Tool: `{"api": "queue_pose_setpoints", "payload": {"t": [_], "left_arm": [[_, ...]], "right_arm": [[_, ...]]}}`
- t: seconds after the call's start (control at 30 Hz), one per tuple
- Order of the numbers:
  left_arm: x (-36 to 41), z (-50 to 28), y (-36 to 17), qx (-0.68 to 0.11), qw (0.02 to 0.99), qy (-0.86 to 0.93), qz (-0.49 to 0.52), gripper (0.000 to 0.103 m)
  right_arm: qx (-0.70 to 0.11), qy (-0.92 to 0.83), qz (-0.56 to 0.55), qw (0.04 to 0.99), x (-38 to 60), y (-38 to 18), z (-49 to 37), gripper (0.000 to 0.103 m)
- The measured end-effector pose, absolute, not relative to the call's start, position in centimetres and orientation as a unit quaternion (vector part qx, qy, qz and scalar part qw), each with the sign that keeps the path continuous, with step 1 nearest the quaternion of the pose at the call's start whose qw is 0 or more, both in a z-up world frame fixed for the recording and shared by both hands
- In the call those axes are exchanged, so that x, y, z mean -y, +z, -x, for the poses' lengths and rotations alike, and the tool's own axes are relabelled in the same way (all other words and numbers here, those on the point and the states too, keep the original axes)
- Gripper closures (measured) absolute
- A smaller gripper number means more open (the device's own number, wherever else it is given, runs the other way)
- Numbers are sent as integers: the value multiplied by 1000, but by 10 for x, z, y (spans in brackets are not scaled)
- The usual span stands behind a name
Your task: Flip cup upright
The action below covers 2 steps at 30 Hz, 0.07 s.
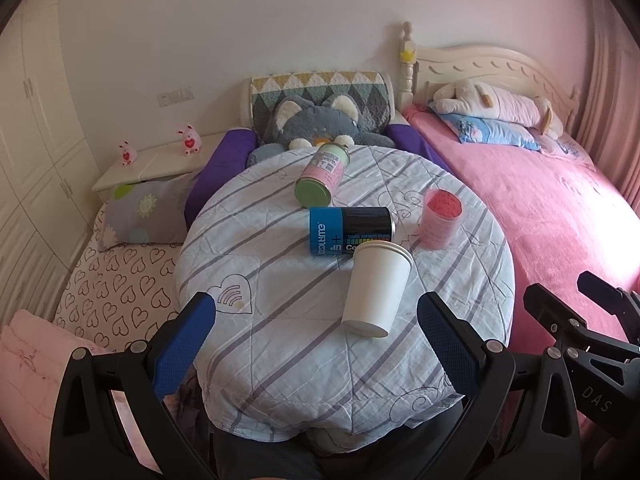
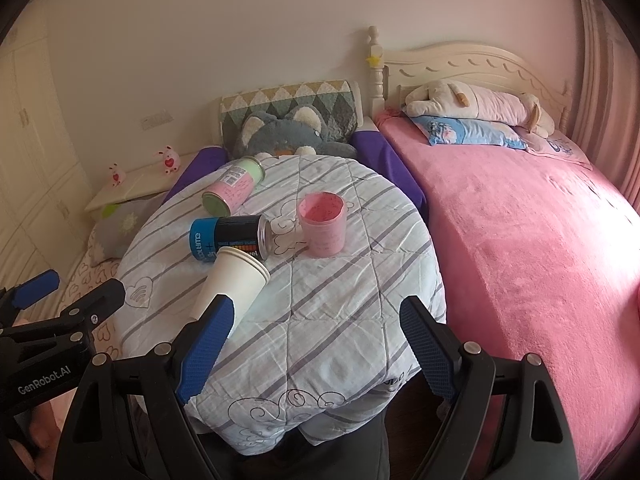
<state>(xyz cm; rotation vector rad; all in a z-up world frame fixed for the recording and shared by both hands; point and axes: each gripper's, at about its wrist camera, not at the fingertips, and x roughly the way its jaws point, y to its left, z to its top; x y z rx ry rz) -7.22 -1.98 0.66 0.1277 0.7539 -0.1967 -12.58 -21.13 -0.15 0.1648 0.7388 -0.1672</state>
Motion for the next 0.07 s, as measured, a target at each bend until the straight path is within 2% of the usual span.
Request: {"api": "queue_pose_setpoints", "payload": {"t": [0.07], "left_arm": [[20,72,7,-369,922,-99,-63,1]], "right_arm": [[-361,-80,-80,926,211,-2,125,17]]}}
